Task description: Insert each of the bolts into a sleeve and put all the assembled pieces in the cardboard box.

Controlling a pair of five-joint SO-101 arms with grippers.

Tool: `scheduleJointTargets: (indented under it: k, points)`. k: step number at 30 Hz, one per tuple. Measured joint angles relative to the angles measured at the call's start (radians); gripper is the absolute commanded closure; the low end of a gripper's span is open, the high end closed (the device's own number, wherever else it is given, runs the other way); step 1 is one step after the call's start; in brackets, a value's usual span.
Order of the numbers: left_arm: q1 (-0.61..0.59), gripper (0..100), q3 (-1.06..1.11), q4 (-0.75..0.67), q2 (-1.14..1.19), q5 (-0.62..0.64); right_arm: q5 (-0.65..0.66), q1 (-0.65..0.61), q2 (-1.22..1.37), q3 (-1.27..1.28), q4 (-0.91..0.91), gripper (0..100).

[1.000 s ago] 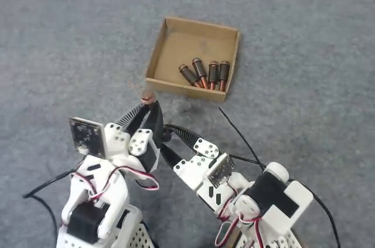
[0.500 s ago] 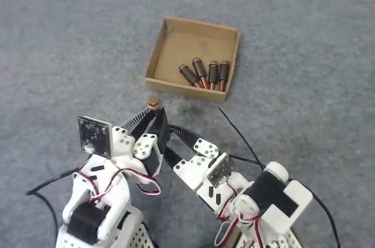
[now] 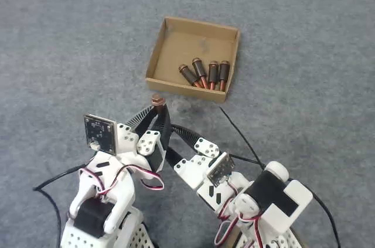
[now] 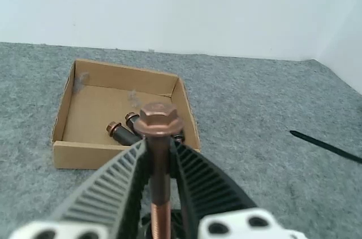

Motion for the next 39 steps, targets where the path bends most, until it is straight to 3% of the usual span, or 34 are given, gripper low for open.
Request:
scheduleJointTargets:
  k: [20,27,39]
  points:
    - [0.009,99,0.034,-0.014,0.0,-0.144,0.0,0.031,0.0,0.0,0.052,99.2]
    - [0.009,99,0.164,-0.18,0.003,-0.15,0.0,0.071,0.0,-0.006,0.112,99.2]
    - [0.005,99,0.273,-0.29,0.005,-0.15,-0.002,0.132,0.0,-0.064,0.166,99.2]
